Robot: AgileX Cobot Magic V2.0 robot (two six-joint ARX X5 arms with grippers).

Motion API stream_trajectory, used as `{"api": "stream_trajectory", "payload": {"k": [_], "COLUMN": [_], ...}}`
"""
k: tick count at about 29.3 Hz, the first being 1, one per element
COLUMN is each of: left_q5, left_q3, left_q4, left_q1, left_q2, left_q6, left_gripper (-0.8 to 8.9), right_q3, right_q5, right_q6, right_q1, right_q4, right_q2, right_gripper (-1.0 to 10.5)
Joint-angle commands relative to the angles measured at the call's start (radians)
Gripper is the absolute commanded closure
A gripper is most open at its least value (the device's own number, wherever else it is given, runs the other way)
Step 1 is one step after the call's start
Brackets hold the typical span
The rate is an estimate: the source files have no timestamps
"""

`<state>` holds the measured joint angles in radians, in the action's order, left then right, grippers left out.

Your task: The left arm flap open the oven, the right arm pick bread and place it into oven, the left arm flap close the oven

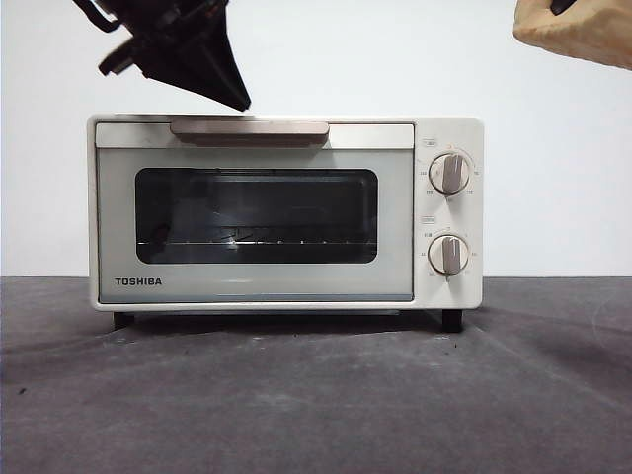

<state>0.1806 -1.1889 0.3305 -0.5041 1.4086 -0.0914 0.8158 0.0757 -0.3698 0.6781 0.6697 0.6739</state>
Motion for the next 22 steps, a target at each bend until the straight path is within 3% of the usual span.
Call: {"api": "stream_trajectory", "payload": {"k": [1, 14, 22], "left_q5": [-0.018, -0.057, -0.057], "left_q3": [-0.028, -0.028, -0.028], "left_q4": [-0.012, 0.001, 0.114], "left_q1": [-0.014, -0.040, -0.090], "left_q2": [0.027, 0.069, 0.080], "left_q6": [0.029, 0.055, 0.054], "left_gripper": [7.97, 7.98, 7.98], "right_q3": [0.019, 0.019, 0.019], "right_q5": [0.002, 0.002, 0.003], "right_q6": [0.012, 0.016, 0.019], "right_q1": [0.008, 0.008, 0.008], "right_q4": [-0.005, -0.002, -0.003], "right_q2": [0.002, 0.002, 0.002], "right_gripper": [7.9, 7.9, 7.9]}}
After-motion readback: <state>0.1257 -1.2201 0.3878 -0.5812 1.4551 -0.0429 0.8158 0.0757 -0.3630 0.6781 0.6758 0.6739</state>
